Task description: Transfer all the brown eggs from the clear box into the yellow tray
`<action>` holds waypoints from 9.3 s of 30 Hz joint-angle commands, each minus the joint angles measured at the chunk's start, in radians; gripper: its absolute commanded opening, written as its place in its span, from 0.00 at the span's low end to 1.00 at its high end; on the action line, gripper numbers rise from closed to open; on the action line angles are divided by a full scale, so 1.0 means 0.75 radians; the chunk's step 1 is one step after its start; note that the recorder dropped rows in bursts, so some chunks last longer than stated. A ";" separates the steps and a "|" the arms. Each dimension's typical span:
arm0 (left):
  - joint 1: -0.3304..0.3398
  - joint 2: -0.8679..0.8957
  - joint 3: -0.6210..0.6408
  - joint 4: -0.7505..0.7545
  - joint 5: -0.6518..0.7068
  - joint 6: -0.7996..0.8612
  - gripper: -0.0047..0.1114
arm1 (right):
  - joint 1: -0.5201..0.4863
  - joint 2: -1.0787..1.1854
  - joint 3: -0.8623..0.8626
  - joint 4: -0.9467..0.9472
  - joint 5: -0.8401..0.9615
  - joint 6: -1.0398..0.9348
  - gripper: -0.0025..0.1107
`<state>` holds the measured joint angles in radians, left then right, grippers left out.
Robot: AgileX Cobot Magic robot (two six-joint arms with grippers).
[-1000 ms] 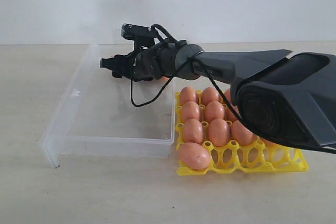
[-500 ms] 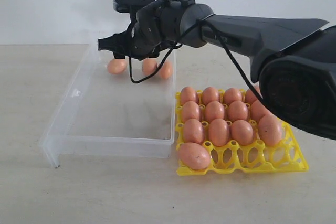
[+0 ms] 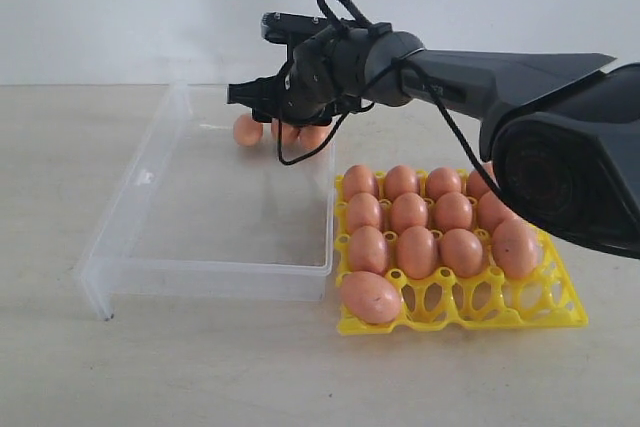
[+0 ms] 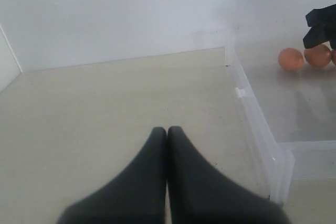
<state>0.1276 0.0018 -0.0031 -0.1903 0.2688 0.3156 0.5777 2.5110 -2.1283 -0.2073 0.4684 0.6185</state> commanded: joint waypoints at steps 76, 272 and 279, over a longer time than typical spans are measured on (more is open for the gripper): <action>0.002 -0.002 0.004 -0.010 -0.013 -0.012 0.00 | -0.123 -1.083 1.669 -0.928 -1.683 0.395 0.02; -0.001 -0.002 0.004 -0.010 -0.011 -0.012 0.00 | 0.107 -1.074 1.185 -0.689 0.301 -0.484 0.02; -0.001 -0.002 0.004 -0.010 -0.011 -0.012 0.00 | 0.105 -1.347 1.151 -0.102 0.632 -1.048 0.02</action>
<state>0.1276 0.0018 -0.0031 -0.1903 0.2688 0.3156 0.6597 1.5809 -1.2447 -0.5254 0.8038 0.0351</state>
